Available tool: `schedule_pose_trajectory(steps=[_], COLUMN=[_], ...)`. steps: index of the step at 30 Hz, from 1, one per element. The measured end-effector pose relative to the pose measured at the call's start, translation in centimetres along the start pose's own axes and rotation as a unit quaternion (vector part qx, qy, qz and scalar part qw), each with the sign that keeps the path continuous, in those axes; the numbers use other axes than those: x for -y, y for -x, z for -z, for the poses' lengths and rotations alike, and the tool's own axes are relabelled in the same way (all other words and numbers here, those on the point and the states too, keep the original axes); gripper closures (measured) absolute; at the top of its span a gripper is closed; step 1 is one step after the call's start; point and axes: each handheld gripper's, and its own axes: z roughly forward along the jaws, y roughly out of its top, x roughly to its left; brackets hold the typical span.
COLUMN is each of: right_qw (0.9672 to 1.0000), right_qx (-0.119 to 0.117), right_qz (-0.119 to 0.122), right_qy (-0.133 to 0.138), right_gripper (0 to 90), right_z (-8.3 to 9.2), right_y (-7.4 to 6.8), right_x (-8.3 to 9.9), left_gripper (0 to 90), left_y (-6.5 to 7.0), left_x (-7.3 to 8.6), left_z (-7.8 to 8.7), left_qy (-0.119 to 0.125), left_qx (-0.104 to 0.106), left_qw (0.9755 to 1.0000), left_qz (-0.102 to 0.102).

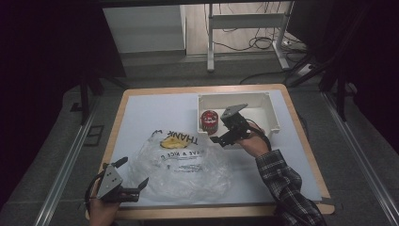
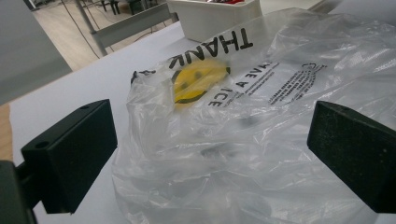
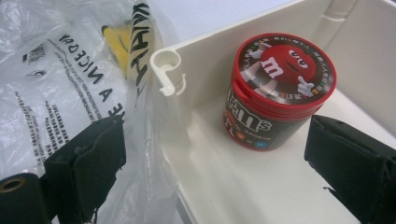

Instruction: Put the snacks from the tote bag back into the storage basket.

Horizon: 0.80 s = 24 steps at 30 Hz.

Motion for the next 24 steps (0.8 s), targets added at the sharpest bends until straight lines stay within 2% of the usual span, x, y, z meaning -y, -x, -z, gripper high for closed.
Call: schedule_pose_trajectory(steps=[24], right_qw=[0.9998], right_qx=[-0.002], right_qz=[0.012], right_qy=[0.015], right_gripper=[5.8], right_z=[1.9], right_y=[-1.7], right_x=[0.5], left_gripper=[1.4], left_y=[0.1], left_x=[-0.1], left_z=[-0.1], left_qy=[0.000], left_qx=[0.003], left_qw=[1.0000], left_qz=[-0.002])
